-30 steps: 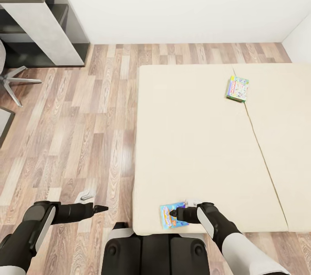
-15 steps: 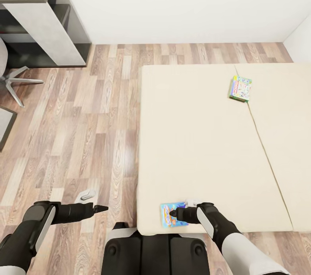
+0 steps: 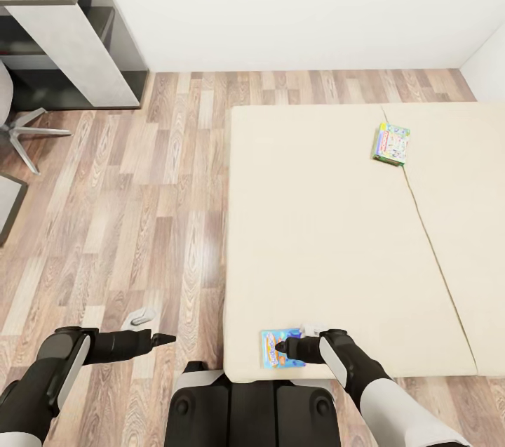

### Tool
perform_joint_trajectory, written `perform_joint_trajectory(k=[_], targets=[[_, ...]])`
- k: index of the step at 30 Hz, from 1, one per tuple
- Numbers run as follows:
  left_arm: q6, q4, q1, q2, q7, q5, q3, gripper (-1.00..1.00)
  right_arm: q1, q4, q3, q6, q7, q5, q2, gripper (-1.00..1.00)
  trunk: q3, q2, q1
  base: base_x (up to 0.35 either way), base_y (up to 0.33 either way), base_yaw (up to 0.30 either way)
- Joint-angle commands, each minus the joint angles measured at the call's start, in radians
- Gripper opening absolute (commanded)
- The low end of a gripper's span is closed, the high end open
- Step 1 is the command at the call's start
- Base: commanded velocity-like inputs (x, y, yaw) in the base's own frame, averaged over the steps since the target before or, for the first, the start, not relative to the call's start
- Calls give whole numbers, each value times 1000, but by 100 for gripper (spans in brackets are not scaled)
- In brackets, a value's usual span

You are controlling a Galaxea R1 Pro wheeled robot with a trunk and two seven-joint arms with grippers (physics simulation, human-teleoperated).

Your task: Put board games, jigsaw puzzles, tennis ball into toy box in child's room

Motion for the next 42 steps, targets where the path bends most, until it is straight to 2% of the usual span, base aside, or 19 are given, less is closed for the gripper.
perform_joint_trajectory(k=[1,42], targets=[[7,0,0,0,-2,1,1,100,0,-1,3,4,-1,-3,-1,100,-1,-1,1,0,0,0],[7,-1,0,0,-4,1,1,100,0,-1,3,3,-2,-3,-1,100,-1,-1,1,0,52,0]])
